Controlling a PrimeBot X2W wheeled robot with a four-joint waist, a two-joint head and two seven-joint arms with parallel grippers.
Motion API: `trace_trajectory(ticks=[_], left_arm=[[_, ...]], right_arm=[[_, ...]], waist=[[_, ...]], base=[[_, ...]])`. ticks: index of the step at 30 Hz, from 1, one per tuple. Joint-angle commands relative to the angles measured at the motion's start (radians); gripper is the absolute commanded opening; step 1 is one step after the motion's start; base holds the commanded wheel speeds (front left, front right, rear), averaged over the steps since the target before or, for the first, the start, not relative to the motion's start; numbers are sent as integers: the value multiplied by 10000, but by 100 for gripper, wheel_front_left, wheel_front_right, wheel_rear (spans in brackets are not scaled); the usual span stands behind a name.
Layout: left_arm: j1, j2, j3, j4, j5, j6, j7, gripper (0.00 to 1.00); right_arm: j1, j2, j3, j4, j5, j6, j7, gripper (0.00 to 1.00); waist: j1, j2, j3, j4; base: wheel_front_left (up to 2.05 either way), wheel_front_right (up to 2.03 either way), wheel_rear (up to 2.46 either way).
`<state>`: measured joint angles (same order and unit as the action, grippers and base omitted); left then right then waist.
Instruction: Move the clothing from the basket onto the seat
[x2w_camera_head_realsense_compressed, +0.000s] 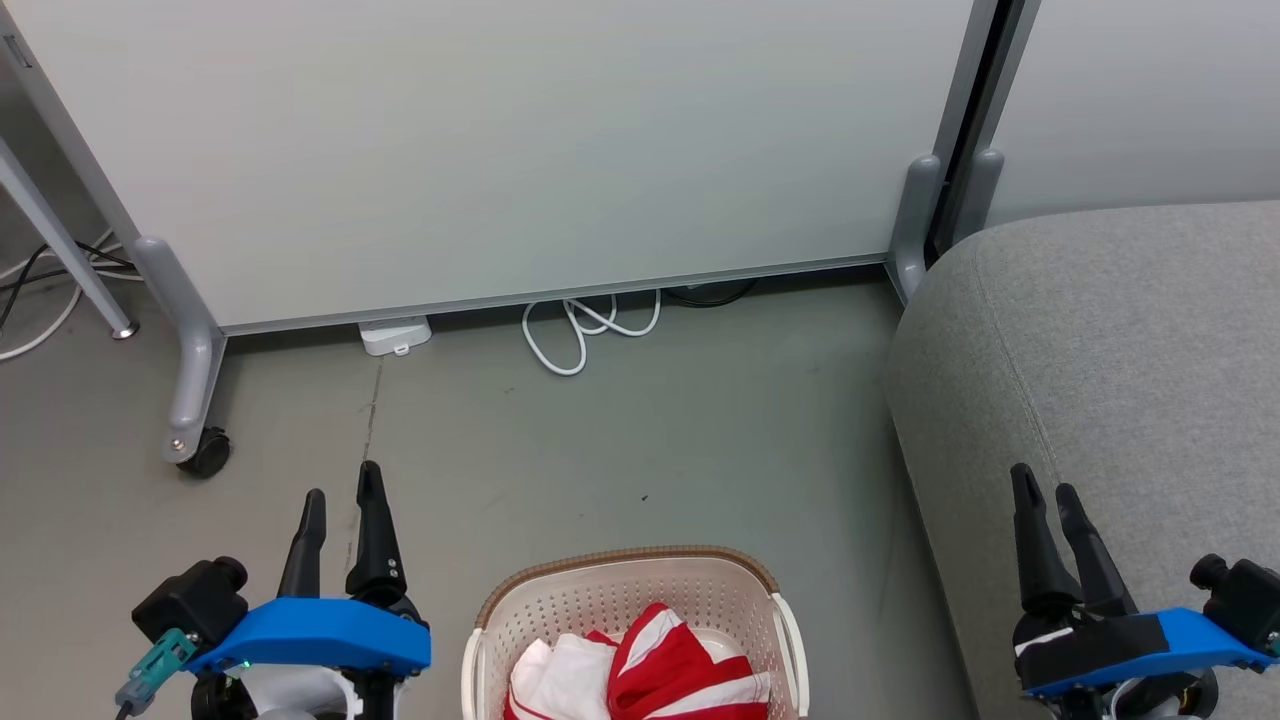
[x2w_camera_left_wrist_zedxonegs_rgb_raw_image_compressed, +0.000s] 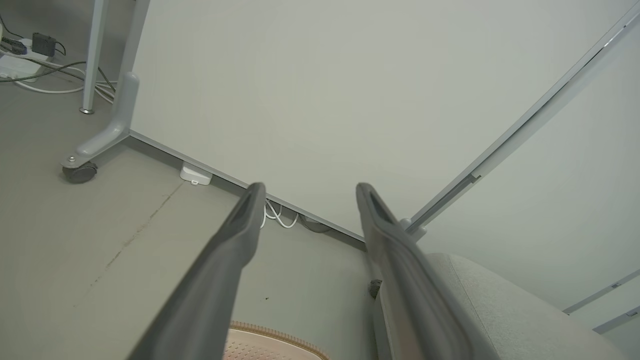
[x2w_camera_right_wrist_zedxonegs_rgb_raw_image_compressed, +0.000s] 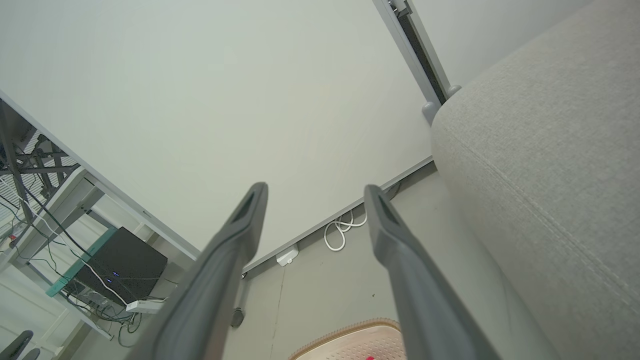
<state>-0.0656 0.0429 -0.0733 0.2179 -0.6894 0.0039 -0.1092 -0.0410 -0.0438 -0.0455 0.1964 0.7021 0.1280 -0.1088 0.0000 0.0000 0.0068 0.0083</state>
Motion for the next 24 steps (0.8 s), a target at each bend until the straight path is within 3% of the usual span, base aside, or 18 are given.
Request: trace_trajectory(ticks=[1, 24], left_arm=[[-257, 72, -56, -73, 371, 81, -117, 100], [-291, 83, -626, 177, 3027, -14, -723, 100]], right_arm=[[-39, -70, 26, -108, -371, 27, -117, 100], [62, -80, 241, -78, -2853, 30, -727, 100]], waist=[[0, 0, -2, 1], [0, 0, 3, 35]], base=[[0, 0, 0], [0, 0, 0]])
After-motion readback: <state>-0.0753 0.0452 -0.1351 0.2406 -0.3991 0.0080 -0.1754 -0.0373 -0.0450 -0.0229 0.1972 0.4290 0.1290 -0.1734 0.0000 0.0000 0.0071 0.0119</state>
